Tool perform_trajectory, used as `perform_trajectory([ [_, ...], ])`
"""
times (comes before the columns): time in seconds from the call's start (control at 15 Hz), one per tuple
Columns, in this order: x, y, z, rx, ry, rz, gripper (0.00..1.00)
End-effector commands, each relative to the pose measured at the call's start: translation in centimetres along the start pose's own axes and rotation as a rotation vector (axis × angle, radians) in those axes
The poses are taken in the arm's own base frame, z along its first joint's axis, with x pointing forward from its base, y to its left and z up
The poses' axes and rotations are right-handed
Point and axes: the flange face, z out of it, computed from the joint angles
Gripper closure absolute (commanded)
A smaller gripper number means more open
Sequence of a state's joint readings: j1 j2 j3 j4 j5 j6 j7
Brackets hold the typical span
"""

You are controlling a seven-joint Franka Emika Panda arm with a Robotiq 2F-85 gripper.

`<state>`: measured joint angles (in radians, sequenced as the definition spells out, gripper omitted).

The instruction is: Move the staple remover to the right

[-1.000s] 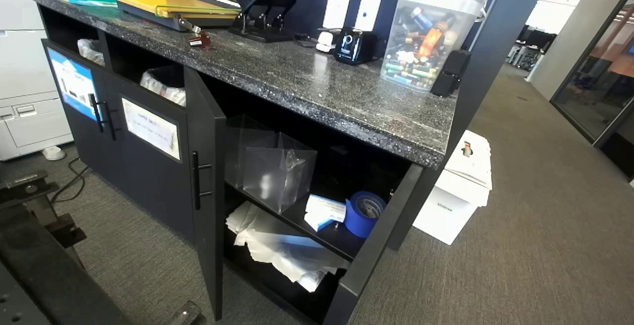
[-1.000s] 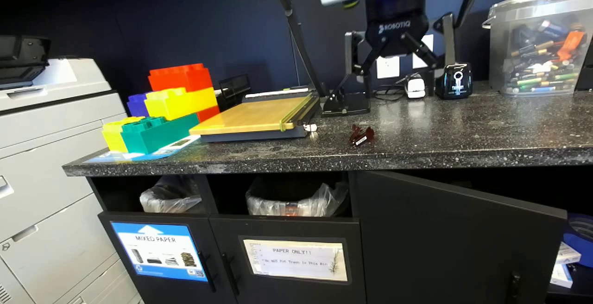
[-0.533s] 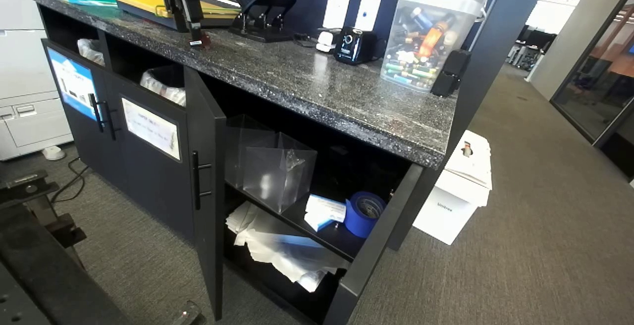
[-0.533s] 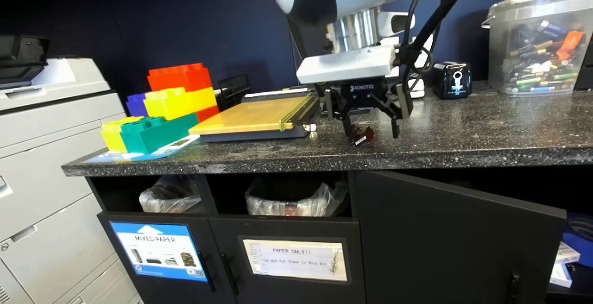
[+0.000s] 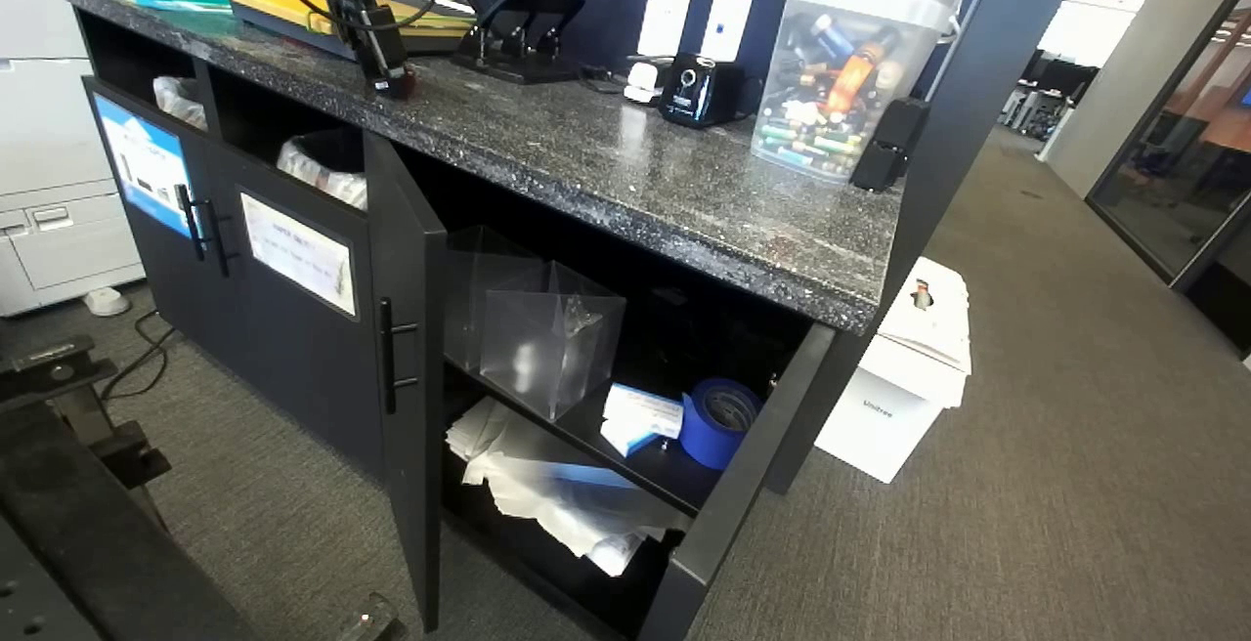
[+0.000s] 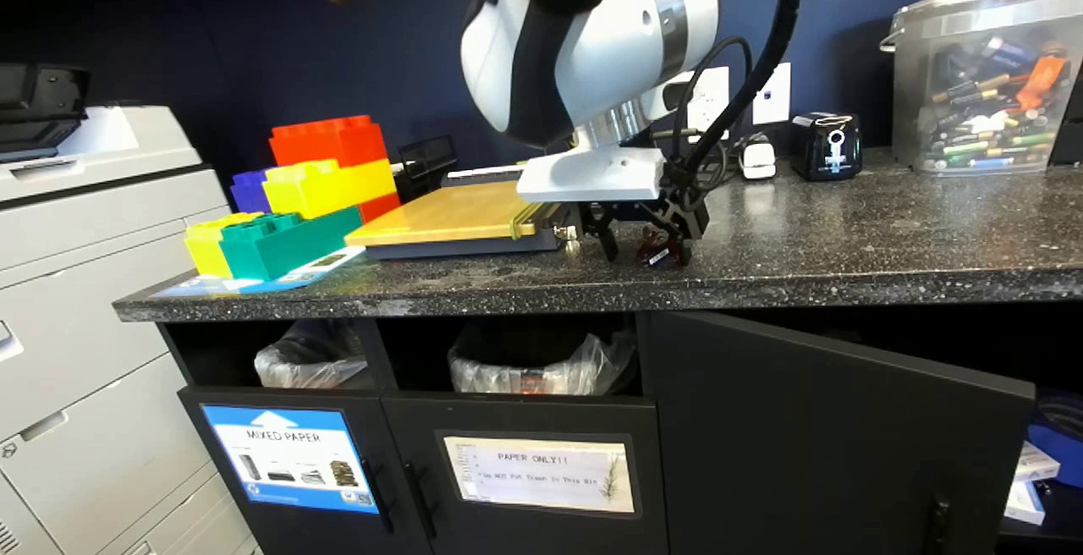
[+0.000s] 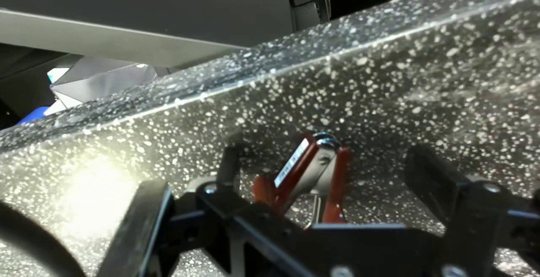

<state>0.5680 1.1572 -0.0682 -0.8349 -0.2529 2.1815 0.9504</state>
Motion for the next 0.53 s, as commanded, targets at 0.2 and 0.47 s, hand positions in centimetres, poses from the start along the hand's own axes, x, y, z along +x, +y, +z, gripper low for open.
perform_trajectory([
  [0.2, 0.7, -1.3, -0.2, -0.053, 0.088, 0.015, 0.41],
  [0.47, 1.1, -1.6, -1.6, -0.046, 0.105, 0.015, 0.73],
])
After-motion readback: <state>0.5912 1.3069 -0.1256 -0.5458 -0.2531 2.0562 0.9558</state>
